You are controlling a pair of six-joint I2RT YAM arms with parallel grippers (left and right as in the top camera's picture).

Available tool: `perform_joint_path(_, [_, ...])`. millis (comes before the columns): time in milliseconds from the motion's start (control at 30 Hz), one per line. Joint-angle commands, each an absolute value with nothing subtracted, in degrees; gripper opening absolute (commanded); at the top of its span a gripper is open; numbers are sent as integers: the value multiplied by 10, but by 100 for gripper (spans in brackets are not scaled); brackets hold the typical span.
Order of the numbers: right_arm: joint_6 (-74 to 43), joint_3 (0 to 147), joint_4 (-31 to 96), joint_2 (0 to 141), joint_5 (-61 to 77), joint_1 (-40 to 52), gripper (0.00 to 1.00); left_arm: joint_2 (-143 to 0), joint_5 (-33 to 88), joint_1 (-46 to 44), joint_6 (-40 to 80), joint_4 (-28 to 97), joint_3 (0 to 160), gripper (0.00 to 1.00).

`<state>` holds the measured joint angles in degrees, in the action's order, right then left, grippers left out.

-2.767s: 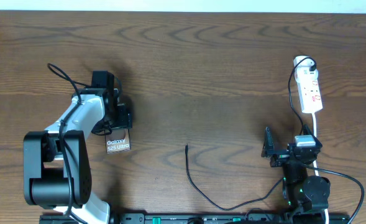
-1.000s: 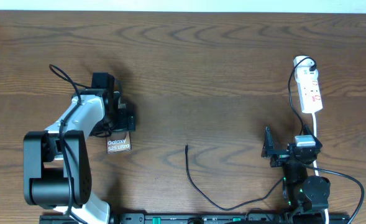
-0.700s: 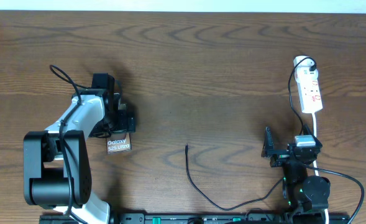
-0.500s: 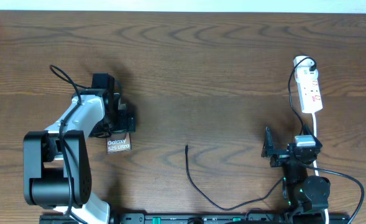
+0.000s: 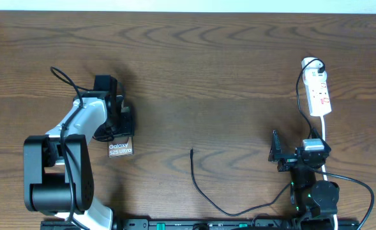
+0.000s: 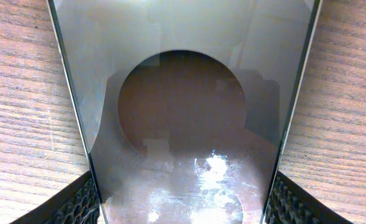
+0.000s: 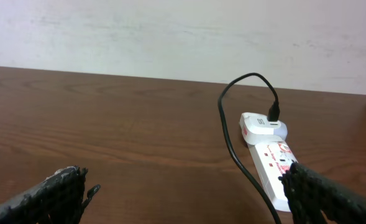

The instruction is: Plug charger to phone and switch on socket

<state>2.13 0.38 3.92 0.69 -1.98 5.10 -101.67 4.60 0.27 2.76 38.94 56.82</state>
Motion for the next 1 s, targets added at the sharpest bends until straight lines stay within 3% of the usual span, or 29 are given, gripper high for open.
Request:
perform_joint_path(0, [28,3,41,4,-24,47,99,-1030,64,3,24,389,553,33])
perform_joint_path(200, [28,3,41,4,-24,47,99,-1030,64,3,24,389,553,34])
perform_joint_path(300, [28,3,41,4,-24,47,99,-1030,64,3,24,389,553,64])
perform_joint_path(367, [28,3,41,4,-24,47,99,-1030,64,3,24,389,553,76])
perform_joint_path(567, [28,3,41,4,-24,47,99,-1030,64,3,24,381,546,93])
perform_joint_path(900, [28,3,41,4,-24,47,99,-1030,71,3,25,361,527,93])
perform_joint_path(967, [28,3,41,4,-24,47,99,-1030,71,3,25,361,527,79])
